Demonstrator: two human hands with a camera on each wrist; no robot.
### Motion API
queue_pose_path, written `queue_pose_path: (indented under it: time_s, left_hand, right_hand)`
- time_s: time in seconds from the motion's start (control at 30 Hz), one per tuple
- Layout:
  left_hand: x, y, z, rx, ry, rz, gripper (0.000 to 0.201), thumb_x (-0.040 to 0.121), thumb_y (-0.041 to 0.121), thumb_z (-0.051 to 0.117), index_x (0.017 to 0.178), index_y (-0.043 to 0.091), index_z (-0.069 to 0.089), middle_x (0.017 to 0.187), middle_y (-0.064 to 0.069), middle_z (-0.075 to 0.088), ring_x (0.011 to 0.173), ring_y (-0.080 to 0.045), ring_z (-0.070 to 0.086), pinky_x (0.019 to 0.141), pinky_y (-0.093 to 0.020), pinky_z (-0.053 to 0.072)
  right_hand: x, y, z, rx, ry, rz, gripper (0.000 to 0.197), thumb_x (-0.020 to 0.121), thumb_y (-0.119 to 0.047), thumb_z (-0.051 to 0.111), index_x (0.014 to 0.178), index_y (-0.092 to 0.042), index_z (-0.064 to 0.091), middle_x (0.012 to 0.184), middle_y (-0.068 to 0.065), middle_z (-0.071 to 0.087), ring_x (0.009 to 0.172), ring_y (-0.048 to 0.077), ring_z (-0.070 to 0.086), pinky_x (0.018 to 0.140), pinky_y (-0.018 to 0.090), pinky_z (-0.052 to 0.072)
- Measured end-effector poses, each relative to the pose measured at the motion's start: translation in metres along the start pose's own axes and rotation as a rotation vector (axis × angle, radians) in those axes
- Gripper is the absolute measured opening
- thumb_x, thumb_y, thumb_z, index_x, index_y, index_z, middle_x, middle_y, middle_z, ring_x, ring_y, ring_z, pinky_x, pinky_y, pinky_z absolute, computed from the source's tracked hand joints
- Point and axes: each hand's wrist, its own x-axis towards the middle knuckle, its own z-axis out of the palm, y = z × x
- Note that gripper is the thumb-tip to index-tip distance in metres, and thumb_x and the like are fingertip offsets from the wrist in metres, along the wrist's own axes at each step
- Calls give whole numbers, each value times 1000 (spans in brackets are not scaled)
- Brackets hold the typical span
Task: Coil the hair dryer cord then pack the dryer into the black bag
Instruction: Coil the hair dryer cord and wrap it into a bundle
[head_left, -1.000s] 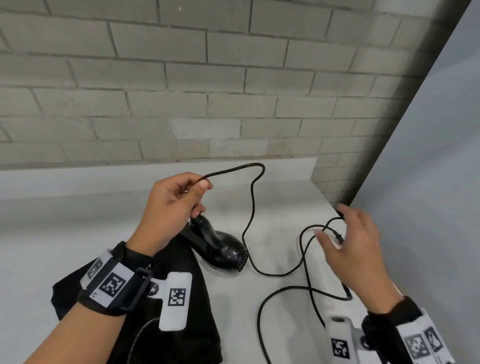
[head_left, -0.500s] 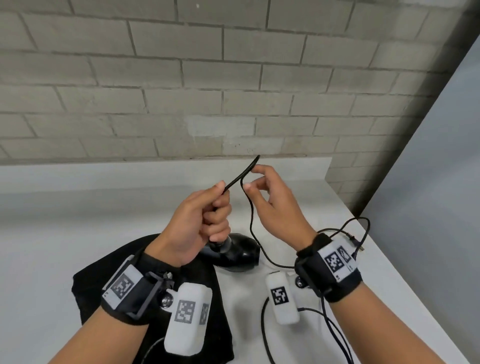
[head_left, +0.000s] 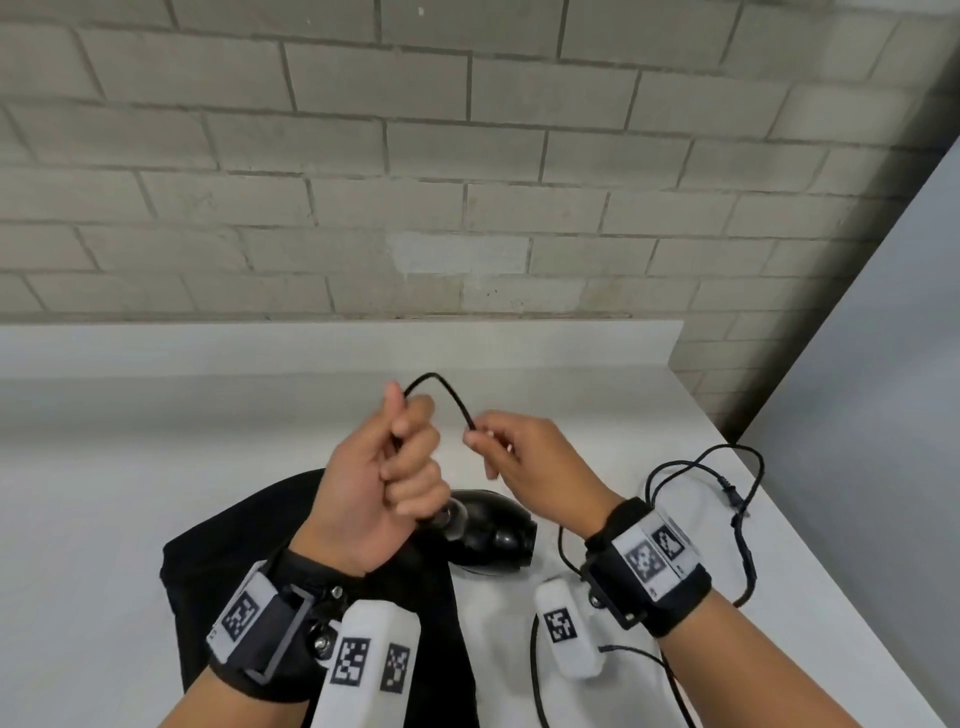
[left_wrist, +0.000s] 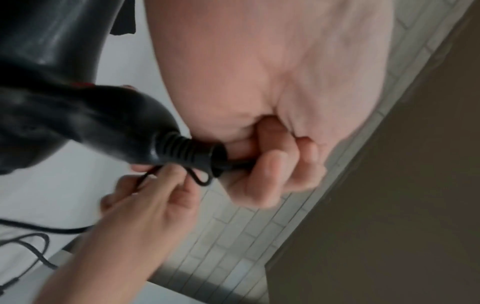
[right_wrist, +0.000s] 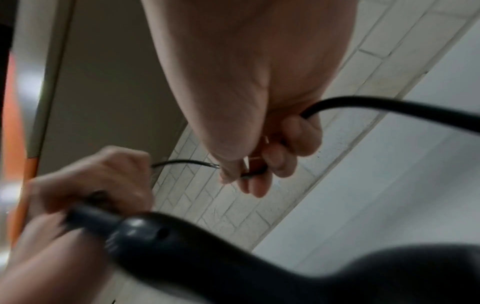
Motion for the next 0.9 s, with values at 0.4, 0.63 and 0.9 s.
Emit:
queue_pose_path:
  time_s: [0.4,0.63,0.9]
  left_hand:
    - [14,-1,10,114,421,352,35,105,39,32,83,17,50,62,4,44,59,-15,50,56,-28,50]
    - [15,2,10,217,443,417,35,105,37,32,85,17,51,66,2,48,62,-15,52,63,-30,51]
    - [16,-6,22,556,380,346,37,102,42,34,88,12,51,69,-3,54,67,-21,55,69,-35,50]
  right_hand:
    - [-101,-14,-10,-101,-204,168,14,102,-31,43,107,-24,54,77,-11,54,69,6,51,65,21,43]
    - [-134,-30,-32,-358,34,192,26,102,-44,31,109,-32,52,78,-13,62,69,5,61,59,19,47]
    - [-130,-69,-73,-538,170,-324,25,93,-33,53,87,-21,73,62,-3,51,44,18,46,36,23,41]
